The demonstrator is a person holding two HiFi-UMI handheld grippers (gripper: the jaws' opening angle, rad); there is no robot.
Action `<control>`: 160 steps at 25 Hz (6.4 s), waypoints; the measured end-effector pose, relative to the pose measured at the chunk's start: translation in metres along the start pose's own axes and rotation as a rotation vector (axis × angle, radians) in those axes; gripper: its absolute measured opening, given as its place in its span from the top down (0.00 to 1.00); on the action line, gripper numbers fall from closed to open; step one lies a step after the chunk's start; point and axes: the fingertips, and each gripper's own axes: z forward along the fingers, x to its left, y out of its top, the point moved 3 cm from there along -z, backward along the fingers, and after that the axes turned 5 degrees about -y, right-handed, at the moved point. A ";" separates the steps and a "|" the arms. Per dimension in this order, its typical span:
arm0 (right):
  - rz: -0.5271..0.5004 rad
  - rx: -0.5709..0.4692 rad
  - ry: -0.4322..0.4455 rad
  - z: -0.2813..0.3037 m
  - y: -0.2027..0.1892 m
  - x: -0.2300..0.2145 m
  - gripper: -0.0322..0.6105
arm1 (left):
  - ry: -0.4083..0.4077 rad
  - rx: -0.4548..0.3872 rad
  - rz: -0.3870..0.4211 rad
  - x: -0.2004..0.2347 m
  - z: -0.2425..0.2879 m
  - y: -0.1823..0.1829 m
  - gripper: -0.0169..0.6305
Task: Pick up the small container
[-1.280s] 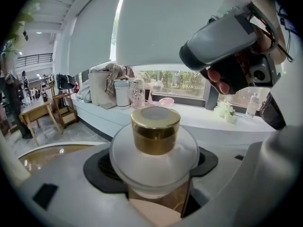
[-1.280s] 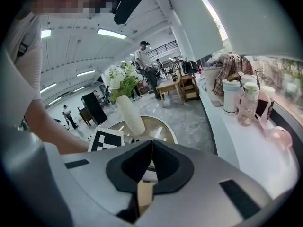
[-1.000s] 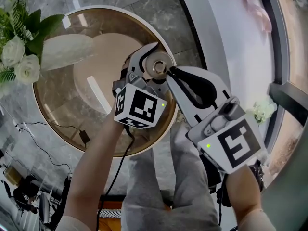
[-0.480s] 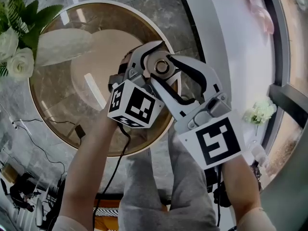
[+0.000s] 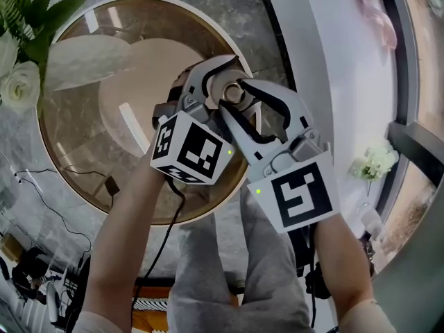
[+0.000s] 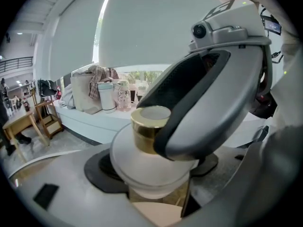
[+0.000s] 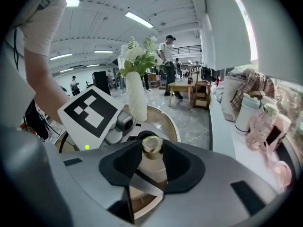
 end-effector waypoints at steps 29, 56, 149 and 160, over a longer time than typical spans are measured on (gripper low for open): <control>0.037 -0.273 -0.001 0.002 -0.008 0.000 0.74 | 0.005 -0.003 -0.012 0.002 -0.001 0.000 0.45; -0.060 -0.348 0.030 -0.087 0.123 0.007 0.75 | 0.062 -0.035 0.012 0.004 -0.094 0.131 0.45; -0.167 -0.509 -0.021 -0.506 0.455 0.152 0.74 | 0.098 -0.071 0.111 -0.200 -0.419 0.524 0.45; -0.179 -0.506 -0.013 -0.507 0.457 0.157 0.74 | 0.092 -0.066 0.111 -0.202 -0.421 0.522 0.45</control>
